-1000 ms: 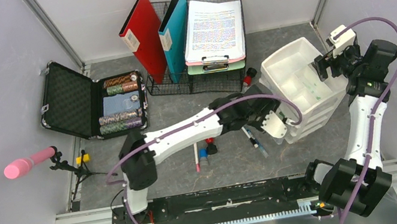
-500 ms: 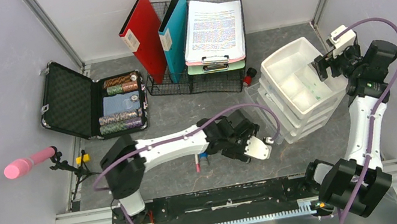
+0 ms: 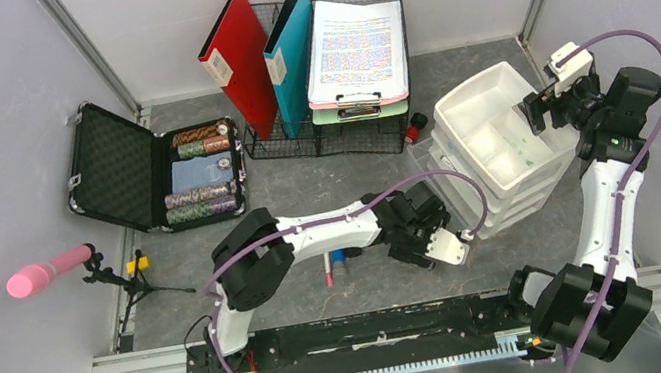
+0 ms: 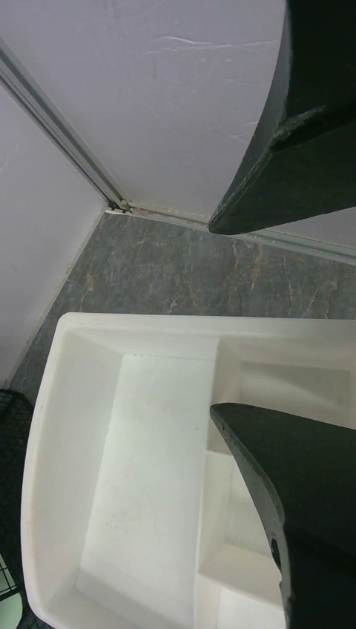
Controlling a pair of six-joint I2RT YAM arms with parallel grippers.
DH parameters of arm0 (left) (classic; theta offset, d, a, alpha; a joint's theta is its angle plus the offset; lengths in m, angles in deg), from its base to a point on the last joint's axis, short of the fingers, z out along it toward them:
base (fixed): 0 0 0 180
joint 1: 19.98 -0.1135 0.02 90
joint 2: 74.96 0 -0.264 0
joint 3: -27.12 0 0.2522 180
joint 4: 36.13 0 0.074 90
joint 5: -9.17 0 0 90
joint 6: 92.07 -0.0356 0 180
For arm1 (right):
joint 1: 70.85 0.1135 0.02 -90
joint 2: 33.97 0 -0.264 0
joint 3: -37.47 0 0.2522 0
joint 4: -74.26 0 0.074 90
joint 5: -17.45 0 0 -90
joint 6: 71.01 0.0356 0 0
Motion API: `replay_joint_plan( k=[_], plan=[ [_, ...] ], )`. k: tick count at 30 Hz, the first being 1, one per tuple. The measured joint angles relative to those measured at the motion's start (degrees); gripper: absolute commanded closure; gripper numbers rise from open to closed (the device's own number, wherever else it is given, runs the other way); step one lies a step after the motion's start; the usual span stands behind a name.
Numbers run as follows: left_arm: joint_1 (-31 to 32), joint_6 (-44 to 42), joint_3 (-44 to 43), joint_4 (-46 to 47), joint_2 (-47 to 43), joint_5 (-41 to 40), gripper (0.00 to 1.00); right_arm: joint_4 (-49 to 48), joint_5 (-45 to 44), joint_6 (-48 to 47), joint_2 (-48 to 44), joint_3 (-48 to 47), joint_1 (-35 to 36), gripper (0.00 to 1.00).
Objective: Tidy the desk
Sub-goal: Pick up the stationery from the center of the board.
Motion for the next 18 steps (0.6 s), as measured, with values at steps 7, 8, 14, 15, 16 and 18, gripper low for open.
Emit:
replay_joint_plan(
  k=[7, 8, 14, 15, 16, 18],
  plan=[
    [0.0, -6.03, -7.43, -8.02, 4.5, 2.99, 0.21, -0.26, 0.17, 0.02, 0.37, 0.0, -0.02, 0.1],
    [0.0, -7.3, -8.15, -9.4, 5.03, 3.43, 0.22, -0.28, 0.17, 0.02, 0.39, 0.0, -0.02, 0.09],
    [0.0, -13.29, -11.56, -14.82, 7.23, 4.81, 0.22, -0.42, 0.44, 0.02, 0.57, 0.0, -0.02, 0.09],
    [0.0, -13.97, -12.24, -15.5, 7.63, 4.9, 0.22, -0.42, 0.5, 0.02, 0.61, 0.0, -0.04, 0.09],
    [0.0, -14.69, -12.83, -15.89, 7.82, 4.87, 0.23, -0.42, 0.59, 0.02, 0.68, 0.0, -0.07, 0.09],
    [0.0, -15.52, -13.77, -16.65, 8.55, 4.87, 0.23, -0.42, 0.68, 0.02, 0.76, 0.0, -0.07, 0.09]
  ],
)
